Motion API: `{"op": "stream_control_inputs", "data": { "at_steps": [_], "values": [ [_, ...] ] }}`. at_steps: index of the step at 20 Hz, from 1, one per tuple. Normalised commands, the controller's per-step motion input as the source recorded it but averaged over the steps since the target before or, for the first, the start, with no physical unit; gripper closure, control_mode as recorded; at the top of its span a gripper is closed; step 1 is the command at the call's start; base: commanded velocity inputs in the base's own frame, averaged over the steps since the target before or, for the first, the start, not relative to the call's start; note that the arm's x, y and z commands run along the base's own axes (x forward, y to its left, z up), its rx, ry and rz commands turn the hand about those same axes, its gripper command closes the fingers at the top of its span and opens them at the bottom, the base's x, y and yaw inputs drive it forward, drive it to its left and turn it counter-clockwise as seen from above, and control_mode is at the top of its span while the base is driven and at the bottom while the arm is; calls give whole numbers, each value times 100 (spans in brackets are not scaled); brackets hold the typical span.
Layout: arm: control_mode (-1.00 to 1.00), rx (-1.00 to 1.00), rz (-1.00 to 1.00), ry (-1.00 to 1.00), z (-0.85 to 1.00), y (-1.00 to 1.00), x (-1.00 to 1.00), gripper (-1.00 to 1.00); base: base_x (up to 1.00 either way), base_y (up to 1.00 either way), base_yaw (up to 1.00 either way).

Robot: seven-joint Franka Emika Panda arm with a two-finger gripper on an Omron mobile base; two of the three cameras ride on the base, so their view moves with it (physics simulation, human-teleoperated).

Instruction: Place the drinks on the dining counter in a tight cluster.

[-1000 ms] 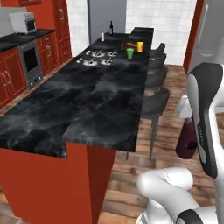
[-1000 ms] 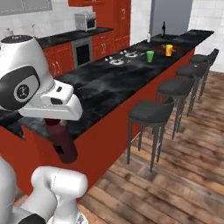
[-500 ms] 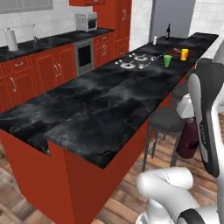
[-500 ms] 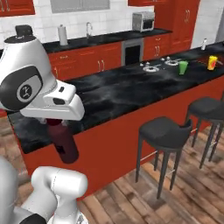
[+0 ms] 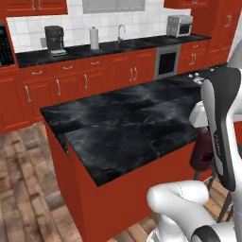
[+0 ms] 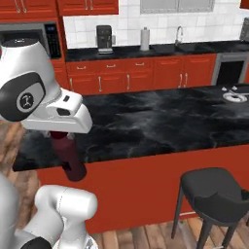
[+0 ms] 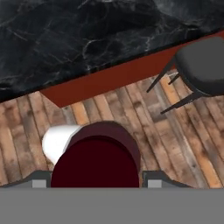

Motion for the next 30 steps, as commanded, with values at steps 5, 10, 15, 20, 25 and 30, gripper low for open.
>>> {"op": "stream_control_inputs", "data": {
  "at_steps": [5, 10, 15, 20, 25, 30],
  "values": [
    [100, 0, 0, 0, 0, 0, 0, 100, 52, -79, 40],
    [100, 0, 0, 0, 0, 0, 0, 100, 1, -7, 1],
    [100, 0, 0, 0, 0, 0, 0, 100, 0, 0, 0],
    [-100, 0, 1, 7, 0, 1, 58, 100, 10, 0, 0],
    [-100, 0, 19, 22, 20, -13, 98, 100, 0, 0, 0],
    [-100, 3, 20, 3, -1, -23, 86, 100, 0, 0, 0]
  ]
}}
